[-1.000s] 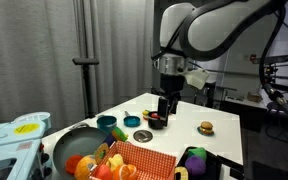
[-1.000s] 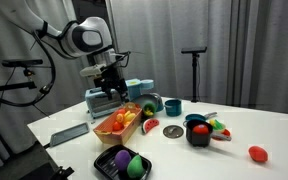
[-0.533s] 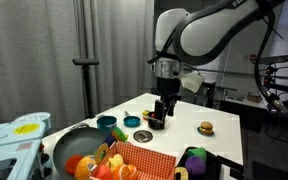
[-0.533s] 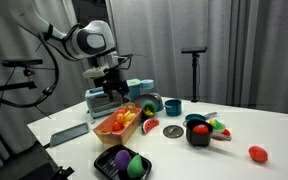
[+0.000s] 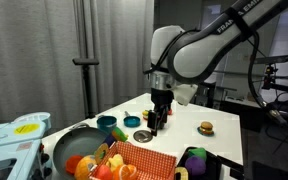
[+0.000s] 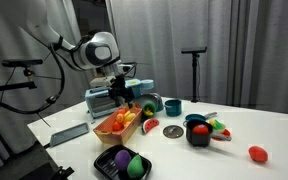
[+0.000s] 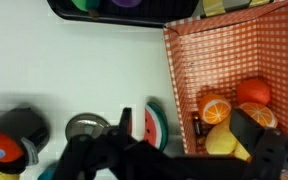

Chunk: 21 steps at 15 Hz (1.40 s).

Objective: Move the basket to the right.

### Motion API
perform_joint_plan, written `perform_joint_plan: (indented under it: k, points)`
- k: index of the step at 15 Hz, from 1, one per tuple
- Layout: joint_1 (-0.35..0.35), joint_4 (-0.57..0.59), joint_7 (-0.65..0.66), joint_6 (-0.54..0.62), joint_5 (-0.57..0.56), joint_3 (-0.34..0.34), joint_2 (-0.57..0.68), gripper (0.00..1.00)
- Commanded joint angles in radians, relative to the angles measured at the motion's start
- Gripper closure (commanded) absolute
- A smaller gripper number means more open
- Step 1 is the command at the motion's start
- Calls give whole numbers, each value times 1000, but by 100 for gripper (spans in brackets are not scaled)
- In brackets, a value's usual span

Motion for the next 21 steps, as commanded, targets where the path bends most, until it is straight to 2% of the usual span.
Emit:
perform_joint_plan:
  k: [1,6,14,15,16,18,21]
  points:
    - [15,55,22,93,-31,-10,118,0]
    - [40,119,26,164,-25,-17,250,0]
    - [62,190,20,151,-16,-37,368,0]
    - [61,193,12,150,-13,-36,374,5]
    - [61,195,10,150,-13,-36,379,26]
    - [44,184,-13,156,-5,-38,374,30]
    - [42,189,-13,153,1,-42,374,50]
